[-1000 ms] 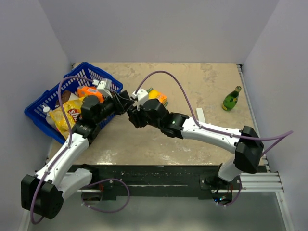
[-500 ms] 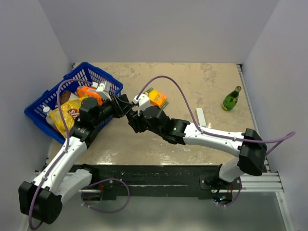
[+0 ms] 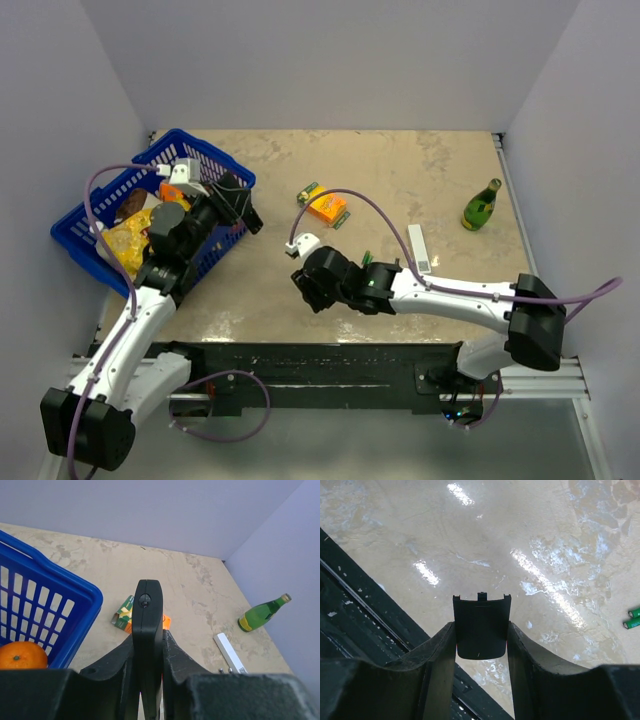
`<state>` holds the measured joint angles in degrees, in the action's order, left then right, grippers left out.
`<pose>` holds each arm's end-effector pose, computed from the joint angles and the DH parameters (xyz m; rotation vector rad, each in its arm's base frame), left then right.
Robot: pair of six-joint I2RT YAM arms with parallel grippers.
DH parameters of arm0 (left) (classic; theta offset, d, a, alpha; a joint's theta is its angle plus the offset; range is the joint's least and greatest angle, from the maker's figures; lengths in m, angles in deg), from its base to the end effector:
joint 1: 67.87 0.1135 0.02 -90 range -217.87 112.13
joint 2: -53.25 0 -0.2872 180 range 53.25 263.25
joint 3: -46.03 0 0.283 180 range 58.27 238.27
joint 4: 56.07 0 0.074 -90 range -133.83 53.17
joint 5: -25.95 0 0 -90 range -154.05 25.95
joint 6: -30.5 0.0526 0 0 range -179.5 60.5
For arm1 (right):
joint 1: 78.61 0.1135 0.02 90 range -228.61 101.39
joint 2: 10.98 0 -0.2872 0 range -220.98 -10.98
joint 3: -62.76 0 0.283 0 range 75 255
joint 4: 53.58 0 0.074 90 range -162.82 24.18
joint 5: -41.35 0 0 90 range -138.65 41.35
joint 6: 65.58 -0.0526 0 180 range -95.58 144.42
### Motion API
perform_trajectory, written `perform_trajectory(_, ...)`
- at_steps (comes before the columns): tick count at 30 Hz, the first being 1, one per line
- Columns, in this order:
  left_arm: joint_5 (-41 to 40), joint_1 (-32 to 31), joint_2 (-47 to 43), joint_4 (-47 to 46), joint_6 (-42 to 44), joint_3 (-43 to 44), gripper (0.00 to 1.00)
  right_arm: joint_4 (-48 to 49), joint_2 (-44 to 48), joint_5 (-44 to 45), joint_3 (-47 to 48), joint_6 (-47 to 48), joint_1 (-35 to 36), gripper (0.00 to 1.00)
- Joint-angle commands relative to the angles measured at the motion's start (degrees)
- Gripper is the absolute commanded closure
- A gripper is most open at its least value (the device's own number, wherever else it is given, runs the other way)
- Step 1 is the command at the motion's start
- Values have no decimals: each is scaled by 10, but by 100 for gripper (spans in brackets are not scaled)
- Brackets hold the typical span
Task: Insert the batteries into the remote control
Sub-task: Place the battery cover at the center of the board.
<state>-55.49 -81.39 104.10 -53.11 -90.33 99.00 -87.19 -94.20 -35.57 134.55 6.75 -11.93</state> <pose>0.2388 -0.0655 0.3448 -0.1263 1.6274 -0.7183 0.1503 0.3185 0.2540 -0.8827 2.2082 0.4581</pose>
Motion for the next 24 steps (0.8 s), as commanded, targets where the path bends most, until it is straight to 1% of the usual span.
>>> perform_trajectory(1, 41, 1, 2, -59, 7, 18, 100, -27, -1, 27, 14, -18, -26, 85)
perform_trajectory(3, 58, 1, 3, -64, 7, 18, 100, -33, -21, 28, 14, -25, -44, 85)
perform_trajectory(6, 70, 1, -9, -55, 14, 20, 100, -32, -51, 17, 16, -30, -91, 85)
perform_trajectory(12, 55, 1, -69, 0, 60, 10, 100, -38, -138, 1, 51, -31, -134, 81)
perform_trajectory(15, 45, 1, -94, 8, 74, -6, 100, -47, -174, 4, 70, -29, -151, 81)
perform_trajectory(18, 51, 1, -108, 14, 82, -14, 100, -43, -196, -4, 77, -32, -158, 80)
perform_trajectory(24, 60, 1, -109, 14, 83, -16, 100, -50, -223, 2, 87, -39, -160, 71)
